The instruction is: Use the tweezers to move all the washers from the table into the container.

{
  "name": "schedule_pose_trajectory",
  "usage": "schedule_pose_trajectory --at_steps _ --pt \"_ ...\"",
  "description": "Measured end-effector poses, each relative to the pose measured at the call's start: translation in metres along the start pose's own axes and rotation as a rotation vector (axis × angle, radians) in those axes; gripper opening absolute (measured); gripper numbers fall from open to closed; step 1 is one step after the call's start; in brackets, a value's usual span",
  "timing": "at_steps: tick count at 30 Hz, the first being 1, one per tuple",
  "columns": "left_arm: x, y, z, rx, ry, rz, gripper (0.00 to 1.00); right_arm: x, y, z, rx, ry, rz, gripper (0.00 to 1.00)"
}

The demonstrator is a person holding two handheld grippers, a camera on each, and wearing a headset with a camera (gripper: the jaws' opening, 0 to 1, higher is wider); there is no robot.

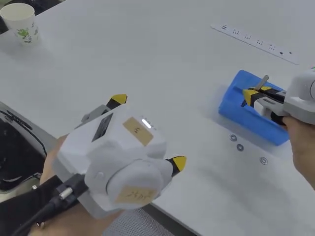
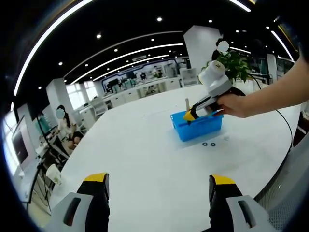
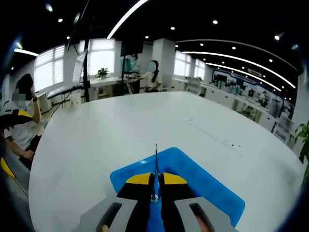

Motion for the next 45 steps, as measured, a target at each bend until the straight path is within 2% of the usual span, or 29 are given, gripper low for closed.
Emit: schedule_pose_trajectory --at_steps 4,11,16,21,29,35,45 --pt "0.000 0.000 0.000 -0.003 0.000 -0.002 0.87 0.004 0.001 0.001 -0.004 -0.007 -0.038 0.04" --pt "0.000 0.000 0.000 -0.002 0.001 -0.002 0.87 0.004 0.008 0.010 0.023 -0.014 -0.051 0.04" --pt "0.000 0.000 0.001 -0.001 0.002 -0.004 0.86 -0.002 0.021 0.026 0.066 -0.012 -0.052 0.04" --pt "0.000 0.001 0.001 0.003 0.002 -0.003 0.86 -0.017 0.033 0.045 0.120 0.013 -0.076 0.04" --pt "0.000 0.000 0.001 0.002 0.003 -0.008 0.86 -0.031 0.034 0.060 0.147 0.019 -0.085 0.04" --pt "0.001 -0.001 0.000 -0.003 0.002 -0.010 0.86 -0.039 0.020 0.065 0.129 0.021 -0.089 0.03" --pt "0.001 -0.001 0.000 -0.006 0.002 -0.012 0.86 -0.047 -0.012 0.060 0.049 0.032 -0.110 0.04"
Point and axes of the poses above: the centre of the closed fingertips' face, and the gripper's own axes: z roughly backward along the fingers, x roughly to its right, y roughly out of its top, the point moved 3 cm from there along z, roughly backward along the fingers, and after that the axes turned 3 degrees about z, right-handed, at the moved point
